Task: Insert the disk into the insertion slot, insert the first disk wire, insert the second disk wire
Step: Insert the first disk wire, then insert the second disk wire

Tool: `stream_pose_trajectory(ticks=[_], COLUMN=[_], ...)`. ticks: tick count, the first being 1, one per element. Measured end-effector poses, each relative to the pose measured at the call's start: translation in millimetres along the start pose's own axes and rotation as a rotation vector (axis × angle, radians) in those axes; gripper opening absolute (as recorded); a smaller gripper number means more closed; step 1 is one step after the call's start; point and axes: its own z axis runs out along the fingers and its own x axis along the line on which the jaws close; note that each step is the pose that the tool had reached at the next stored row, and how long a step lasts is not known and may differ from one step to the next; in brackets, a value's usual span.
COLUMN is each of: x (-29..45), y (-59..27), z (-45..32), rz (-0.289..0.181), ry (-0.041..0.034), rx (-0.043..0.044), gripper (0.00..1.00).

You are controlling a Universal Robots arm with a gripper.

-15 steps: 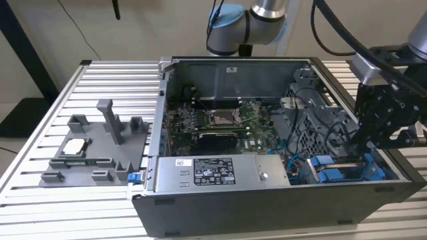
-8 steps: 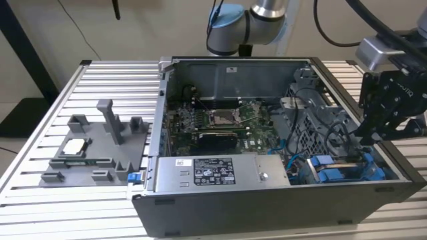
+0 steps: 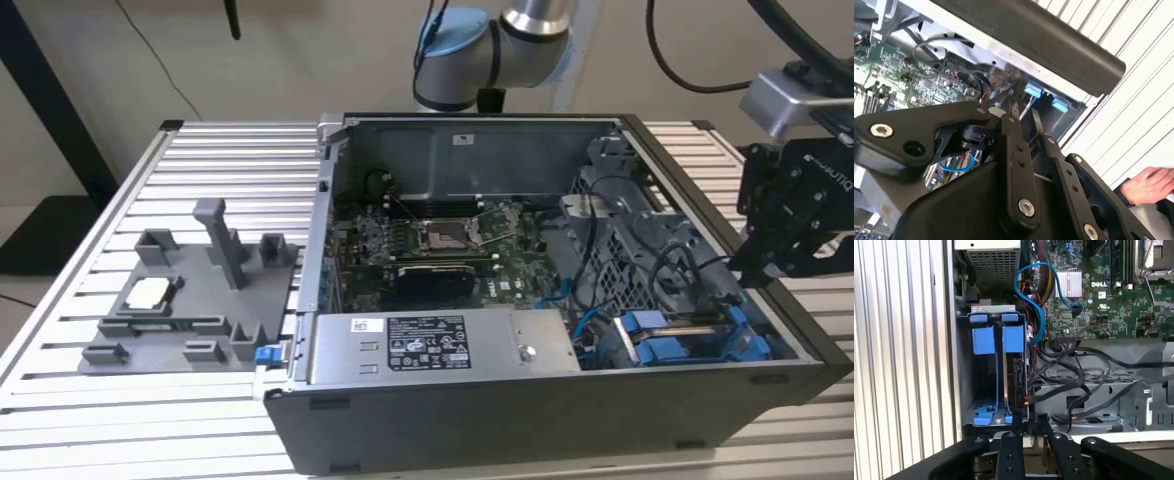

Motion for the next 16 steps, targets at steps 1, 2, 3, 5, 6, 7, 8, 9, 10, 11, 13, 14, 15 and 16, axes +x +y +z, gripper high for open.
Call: stream_pose_trajectory(ticks=[1, 2, 3, 5, 6, 7, 8, 9, 10, 11, 13, 14, 15, 16], x=[-0.2, -0.3, -0.4, -0.5, -0.6, -0.6, -0.6, -0.2, 0.2, 0.8, 2.5, 3.1, 3.4, 3.8], y=[-2.0, -3.6, -5.0, -7.7, -9.2, -10.5, -12.2, -13.6, -14.5, -14.9, -15.3, -15.3, -15.3, -15.3], z=[0.0, 0.0, 0.2, 0.5, 0.7, 0.9, 1.6, 2.3, 3.1, 3.8, 4.6, 5.0, 5.2, 5.2], rz=[0.000, 0.000, 0.000, 0.000, 0.000, 0.000, 0.000, 0.000, 0.001, 0.001, 0.002, 0.002, 0.002, 0.002], ry=[-0.0026, -0.0083, -0.0166, -0.0337, -0.0415, -0.0483, -0.0523, -0.0532, -0.0542, -0.0551, -0.0550, -0.0563, -0.0616, -0.0717], rx=[-0.0005, -0.0009, -0.0018, -0.0034, -0.0041, -0.0051, -0.0072, -0.0110, -0.0145, -0.0182, -0.0301, -0.0346, -0.0376, -0.0398], gripper=[0.27, 0.27, 0.27, 0.27, 0.27, 0.27, 0.27, 0.27, 0.27, 0.27, 0.27, 0.27, 0.27, 0.27])
